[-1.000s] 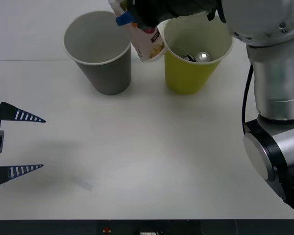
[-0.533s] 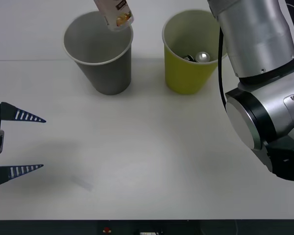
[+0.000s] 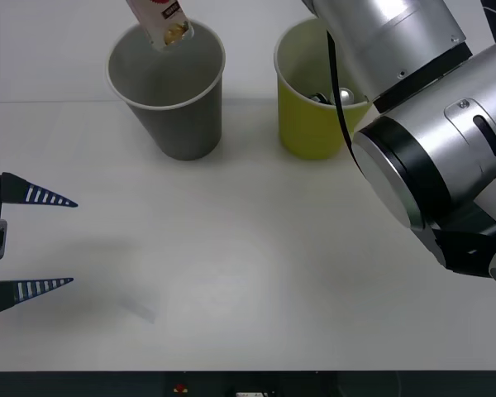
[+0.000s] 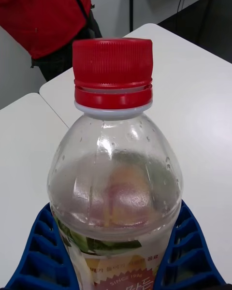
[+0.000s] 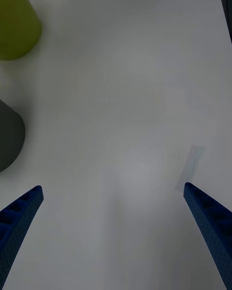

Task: Put the can into the green bin and the plastic bottle into the gray bin

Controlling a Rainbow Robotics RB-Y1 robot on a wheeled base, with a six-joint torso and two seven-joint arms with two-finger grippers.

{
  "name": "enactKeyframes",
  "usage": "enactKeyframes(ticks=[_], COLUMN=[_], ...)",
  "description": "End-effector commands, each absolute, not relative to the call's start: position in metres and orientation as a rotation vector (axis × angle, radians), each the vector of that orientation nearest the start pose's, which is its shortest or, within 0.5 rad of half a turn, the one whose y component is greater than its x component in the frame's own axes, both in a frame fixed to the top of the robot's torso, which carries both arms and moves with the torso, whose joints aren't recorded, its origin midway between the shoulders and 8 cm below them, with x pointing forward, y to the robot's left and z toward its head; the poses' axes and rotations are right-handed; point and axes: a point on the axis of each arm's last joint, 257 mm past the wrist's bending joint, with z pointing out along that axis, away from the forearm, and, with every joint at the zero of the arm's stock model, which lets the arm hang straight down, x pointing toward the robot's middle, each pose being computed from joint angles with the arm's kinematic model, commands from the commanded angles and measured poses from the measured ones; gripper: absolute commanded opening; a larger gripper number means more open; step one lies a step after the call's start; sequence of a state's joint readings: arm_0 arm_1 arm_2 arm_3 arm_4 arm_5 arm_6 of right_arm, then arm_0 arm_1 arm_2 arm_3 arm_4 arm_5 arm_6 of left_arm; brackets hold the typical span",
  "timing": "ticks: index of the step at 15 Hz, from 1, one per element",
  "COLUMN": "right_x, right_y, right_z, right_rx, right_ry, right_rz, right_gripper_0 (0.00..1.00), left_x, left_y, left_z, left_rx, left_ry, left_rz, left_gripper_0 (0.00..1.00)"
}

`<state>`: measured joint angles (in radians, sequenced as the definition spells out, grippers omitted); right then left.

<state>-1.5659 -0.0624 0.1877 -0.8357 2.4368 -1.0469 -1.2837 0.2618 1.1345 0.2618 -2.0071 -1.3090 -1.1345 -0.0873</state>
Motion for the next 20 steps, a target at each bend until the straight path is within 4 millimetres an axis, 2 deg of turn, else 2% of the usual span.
enactKeyframes(ticks=[1,7,8,9,10,11,20], right_x=[0.609,0.607,0.608,0.608,0.609,0.609,0.613], right_y=[0.18,0.177,0.176,0.176,0.175,0.175,0.169], right_z=[0.09,0.082,0.082,0.082,0.081,0.078,0.082], right_rx=[-0.991,-1.014,-1.016,-1.027,-1.032,-1.031,-1.021], right_ry=[1.761,1.781,1.779,1.772,1.771,1.775,1.772], right_rz=[0.352,0.336,0.329,0.321,0.317,0.322,0.319], right_gripper_0=[0.0,0.01,0.3,0.81,0.94,1.0,1.0], left_x=[0.341,0.341,0.341,0.341,0.341,0.341,0.341], left_y=[0.286,0.286,0.286,0.286,0.286,0.286,0.286], left_z=[-0.167,-0.167,-0.167,-0.167,-0.167,-0.167,-0.167], left_rx=[1.762,1.762,1.762,1.762,1.762,1.762,1.762], left_ry=[1.444,1.444,1.444,1.444,1.444,1.444,1.444], left_rz=[-0.118,-0.118,-0.118,-0.118,-0.118,-0.118,-0.118], left_gripper_0=[1.0,1.0,1.0,1.0,1.0,1.0,1.0])
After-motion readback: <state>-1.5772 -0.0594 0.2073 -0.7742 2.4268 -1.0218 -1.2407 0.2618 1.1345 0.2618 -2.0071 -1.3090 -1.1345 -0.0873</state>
